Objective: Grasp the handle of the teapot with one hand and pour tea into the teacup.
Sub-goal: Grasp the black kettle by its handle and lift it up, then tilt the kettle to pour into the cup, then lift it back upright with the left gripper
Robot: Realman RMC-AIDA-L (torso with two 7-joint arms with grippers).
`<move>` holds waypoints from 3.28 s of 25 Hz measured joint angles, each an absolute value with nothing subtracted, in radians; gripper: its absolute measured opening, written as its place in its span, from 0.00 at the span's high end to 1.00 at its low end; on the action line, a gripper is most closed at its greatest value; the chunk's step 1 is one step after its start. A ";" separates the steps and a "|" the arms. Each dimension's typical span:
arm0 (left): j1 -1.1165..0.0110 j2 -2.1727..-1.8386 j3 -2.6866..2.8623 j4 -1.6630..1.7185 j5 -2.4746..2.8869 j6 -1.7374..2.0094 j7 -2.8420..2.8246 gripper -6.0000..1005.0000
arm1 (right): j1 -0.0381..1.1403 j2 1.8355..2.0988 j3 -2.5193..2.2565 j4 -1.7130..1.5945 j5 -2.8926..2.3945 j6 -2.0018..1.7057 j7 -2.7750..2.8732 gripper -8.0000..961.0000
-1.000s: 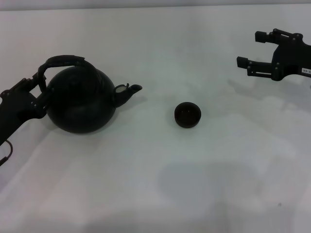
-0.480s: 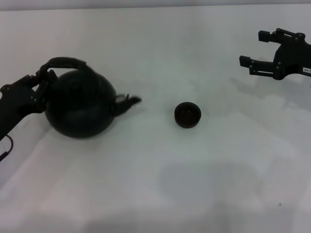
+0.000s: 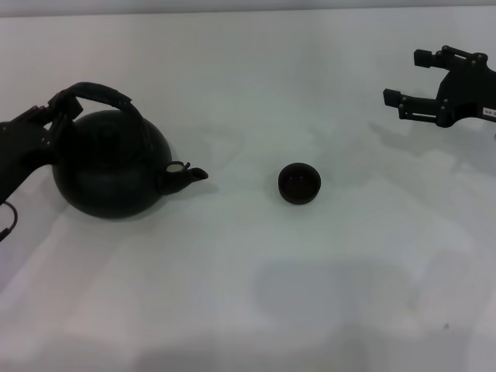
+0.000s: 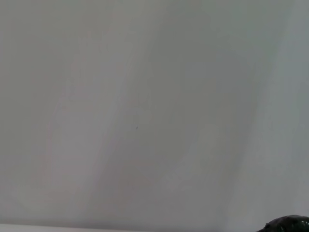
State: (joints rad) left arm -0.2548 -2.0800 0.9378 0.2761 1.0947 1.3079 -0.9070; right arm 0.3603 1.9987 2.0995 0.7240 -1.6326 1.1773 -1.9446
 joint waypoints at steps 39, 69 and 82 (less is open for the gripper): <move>-0.346 -2.076 1.378 1.200 1.971 0.870 -1.997 0.82 | 0.355 2.000 2.121 0.704 -1.457 1.173 -2.046 0.10; -0.465 -2.074 1.501 1.313 2.302 0.927 -2.282 0.83 | 0.359 2.000 2.129 0.698 -1.424 1.152 -2.063 0.10; -0.506 -2.076 1.537 1.319 2.375 0.957 -2.318 0.83 | 0.364 1.999 2.129 0.698 -1.414 1.131 -2.067 0.10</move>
State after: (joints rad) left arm -0.5063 -2.0755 1.5371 1.3191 2.3748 0.9566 -2.3177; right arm 0.3636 1.9987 2.1292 0.6980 -1.4141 1.1306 -2.0672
